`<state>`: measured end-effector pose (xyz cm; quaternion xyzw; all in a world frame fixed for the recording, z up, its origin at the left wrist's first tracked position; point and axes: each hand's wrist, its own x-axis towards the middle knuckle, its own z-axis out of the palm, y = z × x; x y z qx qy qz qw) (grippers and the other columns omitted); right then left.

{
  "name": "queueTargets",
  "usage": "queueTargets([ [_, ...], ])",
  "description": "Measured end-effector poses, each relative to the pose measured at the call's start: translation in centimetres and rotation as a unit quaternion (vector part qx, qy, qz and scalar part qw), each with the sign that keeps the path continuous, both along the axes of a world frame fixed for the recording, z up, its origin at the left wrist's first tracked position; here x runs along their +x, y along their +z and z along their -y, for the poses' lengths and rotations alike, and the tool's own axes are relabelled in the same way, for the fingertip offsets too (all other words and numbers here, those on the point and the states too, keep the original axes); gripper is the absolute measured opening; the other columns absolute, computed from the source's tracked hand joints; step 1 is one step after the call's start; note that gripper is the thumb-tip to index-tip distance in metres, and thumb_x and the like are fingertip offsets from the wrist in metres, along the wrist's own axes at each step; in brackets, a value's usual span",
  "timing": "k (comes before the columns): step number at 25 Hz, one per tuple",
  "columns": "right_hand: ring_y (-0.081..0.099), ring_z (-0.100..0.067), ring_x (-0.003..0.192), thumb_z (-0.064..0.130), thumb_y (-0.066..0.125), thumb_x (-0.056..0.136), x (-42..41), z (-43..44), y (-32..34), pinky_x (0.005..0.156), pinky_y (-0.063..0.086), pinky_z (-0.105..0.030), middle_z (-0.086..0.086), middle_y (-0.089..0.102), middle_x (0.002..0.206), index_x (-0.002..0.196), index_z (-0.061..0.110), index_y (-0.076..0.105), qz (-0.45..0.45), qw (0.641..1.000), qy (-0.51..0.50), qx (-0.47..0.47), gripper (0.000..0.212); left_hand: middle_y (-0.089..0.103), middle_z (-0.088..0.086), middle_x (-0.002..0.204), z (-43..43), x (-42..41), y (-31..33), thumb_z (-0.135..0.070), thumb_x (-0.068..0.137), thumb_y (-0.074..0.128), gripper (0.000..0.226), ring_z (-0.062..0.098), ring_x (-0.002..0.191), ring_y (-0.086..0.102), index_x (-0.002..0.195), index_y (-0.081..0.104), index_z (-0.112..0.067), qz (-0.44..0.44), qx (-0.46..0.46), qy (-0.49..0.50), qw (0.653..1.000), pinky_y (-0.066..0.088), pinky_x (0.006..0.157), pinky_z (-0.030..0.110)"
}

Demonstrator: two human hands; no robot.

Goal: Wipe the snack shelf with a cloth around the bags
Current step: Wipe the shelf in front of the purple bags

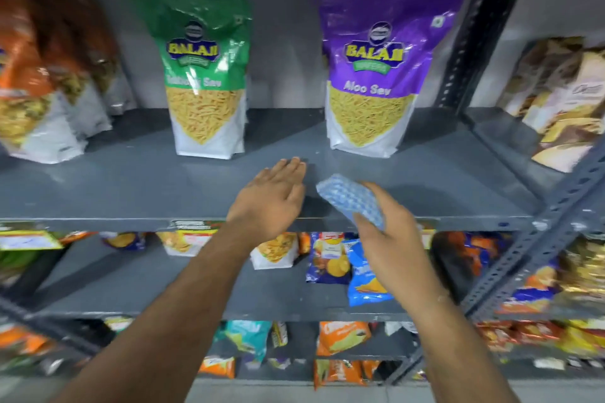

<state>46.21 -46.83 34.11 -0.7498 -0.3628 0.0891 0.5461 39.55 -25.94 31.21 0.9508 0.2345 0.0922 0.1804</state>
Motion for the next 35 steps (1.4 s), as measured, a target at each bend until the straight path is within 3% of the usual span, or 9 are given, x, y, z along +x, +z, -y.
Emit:
queueTargets([
  [3,0.065,0.009,0.098,-0.001,0.055,0.094,-2.3,0.4,0.5,0.082,0.044,-0.004,0.017,0.073,0.108,0.114,0.034,0.066,-0.062,0.995,-0.004,0.076,0.042,0.029,-0.007,0.17,2.0,-3.2,1.2,-0.029,0.108,0.029,0.055,0.006,0.156,0.026,0.162,0.032,-0.024,0.153,-0.095,-0.029,0.983,0.016,0.13,0.03],
  [8,0.067,0.002,0.099,-0.006,0.06,0.09,-8.1,-3.8,-3.6,0.089,0.048,-0.016,0.014,0.075,0.108,0.106,0.032,0.07,-0.117,0.991,0.052,0.038,0.042,0.025,0.014,0.171,-0.6,-15.1,-5.4,-0.015,0.1,0.036,0.06,0.027,0.16,0.021,0.158,0.031,-0.002,0.29,0.067,-0.023,0.954,0.019,0.129,0.048],
  [15,0.066,0.002,0.102,0.011,0.059,0.085,-20.3,-22.7,-18.8,0.095,0.048,-0.02,0.034,0.07,0.101,0.102,0.046,0.065,-0.118,0.976,0.11,-0.145,0.039,0.018,0.003,0.174,-15.8,-31.9,-22.0,-0.025,0.101,0.035,0.064,0.02,0.161,0.014,0.163,0.025,-0.012,0.09,0.073,0.043,0.992,0.024,0.127,0.051],
  [18,0.066,-0.03,0.107,-0.005,0.055,0.087,-24.0,-30.3,-22.5,0.085,0.043,-0.021,0.003,0.071,0.108,0.118,0.024,0.066,-0.093,0.983,0.031,-0.152,0.044,0.021,0.004,0.172,-22.7,-34.3,-27.2,-0.031,0.101,0.033,0.063,0.021,0.16,0.021,0.161,0.03,-0.01,-0.031,0.007,0.094,0.995,0.021,0.127,0.046],
  [20,0.063,-0.034,0.113,-0.006,0.053,0.085,-24.9,-34.5,-25.2,0.082,0.038,-0.019,-0.004,0.068,0.121,0.129,0.021,0.063,0.009,0.977,-0.003,-0.215,0.053,0.023,0.005,0.17,-25.8,-34.5,-29.9,-0.036,0.097,0.027,0.069,0.025,0.158,0.027,0.16,0.033,-0.009,-0.074,-0.049,0.113,0.99,0.02,0.127,0.045],
  [23,0.039,-0.026,0.145,0.017,0.052,0.076,-25.9,-37.8,-32.1,0.115,0.032,-0.044,0.005,0.044,0.154,0.142,0.039,0.047,0.153,0.932,0.101,-0.312,0.07,0.003,0.001,0.174,-27.9,-35.4,-32.8,-0.044,0.087,0.006,0.084,0.02,0.162,0.007,0.165,0.011,-0.014,-0.127,-0.09,0.129,0.979,0.005,0.13,0.04],
  [27,-0.009,-0.014,0.155,0.081,0.037,0.083,-27.9,-39.9,-37.0,0.119,-0.013,-0.043,0.018,-0.006,0.164,0.154,0.049,0.007,0.197,0.879,0.092,-0.424,0.083,0.008,0.003,0.175,-29.2,-35.8,-35.3,-0.042,0.09,0.013,0.08,0.022,0.162,0.007,0.165,0.013,-0.014,-0.093,-0.072,0.118,0.986,0.004,0.13,0.043],
  [32,-0.016,-0.017,0.154,0.079,0.008,0.088,-27.8,-40.6,-37.3,0.123,-0.006,-0.052,0.013,-0.012,0.167,0.154,0.047,-0.004,0.203,0.865,0.096,-0.449,0.074,0.005,0.003,0.175,-28.9,-36.2,-35.9,-0.04,0.094,0.014,0.076,0.022,0.162,0.003,0.165,0.011,-0.014,-0.091,-0.064,0.114,0.987,0.005,0.132,0.044],
  [35,-0.011,-0.02,0.155,0.075,0.009,0.091,-28.2,-40.2,-38.0,0.122,-0.004,-0.054,0.01,-0.008,0.168,0.154,0.046,-0.004,0.228,0.857,0.087,-0.454,0.071,-0.003,0.002,0.176,-28.9,-36.2,-36.3,-0.041,0.092,0.007,0.078,0.02,0.162,-0.004,0.166,0.002,-0.015,-0.122,-0.054,0.109,0.985,0.001,0.132,0.043],
])
